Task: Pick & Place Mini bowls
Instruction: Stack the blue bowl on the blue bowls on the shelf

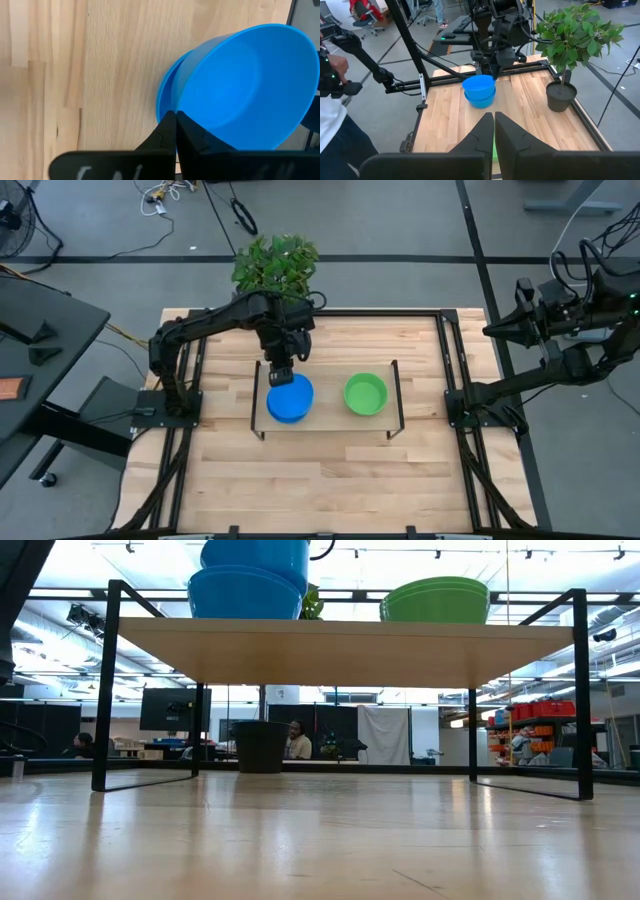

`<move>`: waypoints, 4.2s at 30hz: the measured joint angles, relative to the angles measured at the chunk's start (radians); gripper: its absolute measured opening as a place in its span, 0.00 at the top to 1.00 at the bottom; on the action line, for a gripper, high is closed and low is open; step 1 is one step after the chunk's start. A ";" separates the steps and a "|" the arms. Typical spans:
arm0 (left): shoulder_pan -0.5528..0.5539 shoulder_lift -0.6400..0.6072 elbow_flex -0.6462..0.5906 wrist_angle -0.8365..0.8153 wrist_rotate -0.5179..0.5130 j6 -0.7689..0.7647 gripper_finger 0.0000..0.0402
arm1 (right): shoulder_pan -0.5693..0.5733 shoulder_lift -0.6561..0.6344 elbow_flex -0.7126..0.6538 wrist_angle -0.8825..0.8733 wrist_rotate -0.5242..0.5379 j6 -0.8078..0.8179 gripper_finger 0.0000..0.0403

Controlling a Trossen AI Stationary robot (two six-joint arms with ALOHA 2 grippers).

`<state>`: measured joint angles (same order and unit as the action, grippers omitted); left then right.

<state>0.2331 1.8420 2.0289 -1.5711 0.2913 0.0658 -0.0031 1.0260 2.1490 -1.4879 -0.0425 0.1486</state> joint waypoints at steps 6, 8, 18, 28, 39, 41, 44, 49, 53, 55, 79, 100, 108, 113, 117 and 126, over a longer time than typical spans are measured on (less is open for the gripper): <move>0.007 -0.003 0.000 0.000 0.020 0.000 1.00 | 0.000 0.000 0.000 0.000 0.000 0.000 0.95; 0.008 -0.011 0.000 0.000 0.026 0.000 1.00 | 0.000 0.000 0.000 0.000 0.000 0.000 0.95; 0.008 -0.050 0.002 0.000 0.037 -0.002 1.00 | 0.000 0.000 0.000 0.000 0.000 0.000 0.95; 0.019 -0.059 0.002 0.000 0.046 0.007 1.00 | 0.000 0.000 0.000 0.000 0.000 0.000 0.95; 0.027 -0.052 0.001 0.000 0.061 0.034 1.00 | 0.000 0.000 0.000 0.000 0.000 0.000 0.95; 0.032 -0.049 0.001 0.000 0.061 0.036 1.00 | 0.000 0.000 0.000 0.000 0.000 0.000 0.95; 0.035 -0.044 0.001 0.000 0.066 0.043 1.00 | 0.000 0.000 0.000 0.000 0.000 0.000 0.95; 0.033 -0.043 -0.007 0.001 0.072 0.043 1.00 | 0.000 0.000 0.000 0.000 0.000 0.000 0.95; 0.031 -0.042 -0.040 -0.001 0.073 0.035 1.00 | 0.000 0.000 0.000 0.000 0.000 0.000 0.95; 0.033 -0.043 -0.042 0.001 0.079 0.029 1.00 | 0.000 0.000 0.000 0.000 0.000 0.000 0.95; 0.052 -0.222 -0.040 0.000 0.090 -0.022 1.00 | 0.000 0.000 0.000 0.000 0.000 0.000 0.95; 0.073 -0.346 -0.193 0.111 0.052 -0.163 1.00 | 0.000 0.000 0.000 0.000 0.000 0.000 0.95; 0.080 -0.285 -0.183 0.131 0.070 -0.274 1.00 | 0.000 0.000 0.000 0.000 0.000 0.000 0.95; 0.078 -0.280 -0.198 0.081 0.069 -0.329 1.00 | 0.000 0.000 0.000 0.000 0.000 0.000 0.95; 0.076 -0.275 -0.244 0.079 0.069 -0.378 1.00 | 0.000 0.000 0.000 0.000 0.000 0.000 0.95; 0.060 -0.257 -0.269 0.092 0.060 -0.450 1.00 | 0.000 0.000 0.000 0.000 0.000 0.000 0.95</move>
<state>0.2935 1.5851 1.7601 -1.4788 0.3514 -0.3845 -0.0030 1.0262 2.1492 -1.4879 -0.0422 0.1483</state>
